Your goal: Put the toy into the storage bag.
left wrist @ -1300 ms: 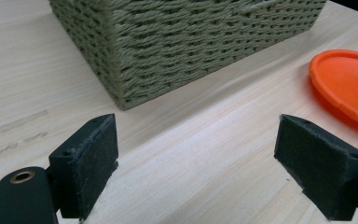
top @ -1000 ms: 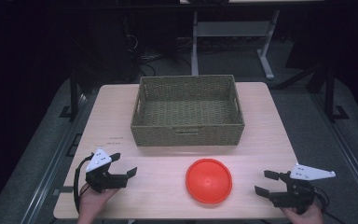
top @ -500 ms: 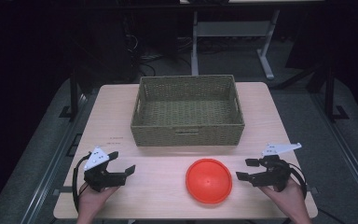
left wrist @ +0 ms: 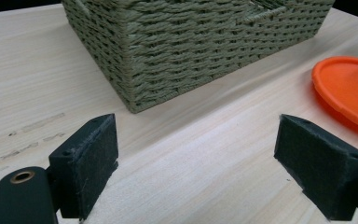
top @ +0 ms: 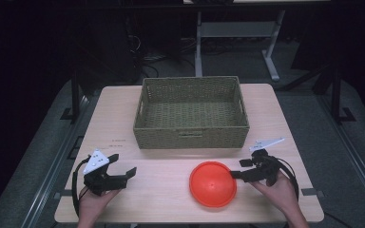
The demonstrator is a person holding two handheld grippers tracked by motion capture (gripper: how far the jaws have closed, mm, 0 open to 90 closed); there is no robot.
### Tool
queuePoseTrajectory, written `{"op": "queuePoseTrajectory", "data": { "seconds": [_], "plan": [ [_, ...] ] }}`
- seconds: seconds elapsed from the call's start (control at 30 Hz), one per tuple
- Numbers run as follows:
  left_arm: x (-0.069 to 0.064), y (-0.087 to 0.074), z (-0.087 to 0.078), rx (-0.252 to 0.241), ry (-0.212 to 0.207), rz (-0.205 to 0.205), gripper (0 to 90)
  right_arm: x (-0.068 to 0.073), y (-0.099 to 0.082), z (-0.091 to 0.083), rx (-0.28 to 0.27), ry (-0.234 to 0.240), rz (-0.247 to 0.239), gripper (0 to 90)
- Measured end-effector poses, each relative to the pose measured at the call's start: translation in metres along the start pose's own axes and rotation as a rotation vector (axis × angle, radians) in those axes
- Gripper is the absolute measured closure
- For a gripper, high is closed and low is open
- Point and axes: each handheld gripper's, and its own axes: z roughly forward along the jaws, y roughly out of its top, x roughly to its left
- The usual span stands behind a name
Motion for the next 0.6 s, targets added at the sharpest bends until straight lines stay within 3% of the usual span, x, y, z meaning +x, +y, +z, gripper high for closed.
{"op": "queuePoseTrajectory", "data": {
  "seconds": [0.6],
  "plan": [
    [0.0, 0.0, 0.001, 0.005, 0.004, 0.0, 13.0, -0.008, 0.004, 0.026, 0.087, 0.006, 0.043, 51.8]
  ]
}}
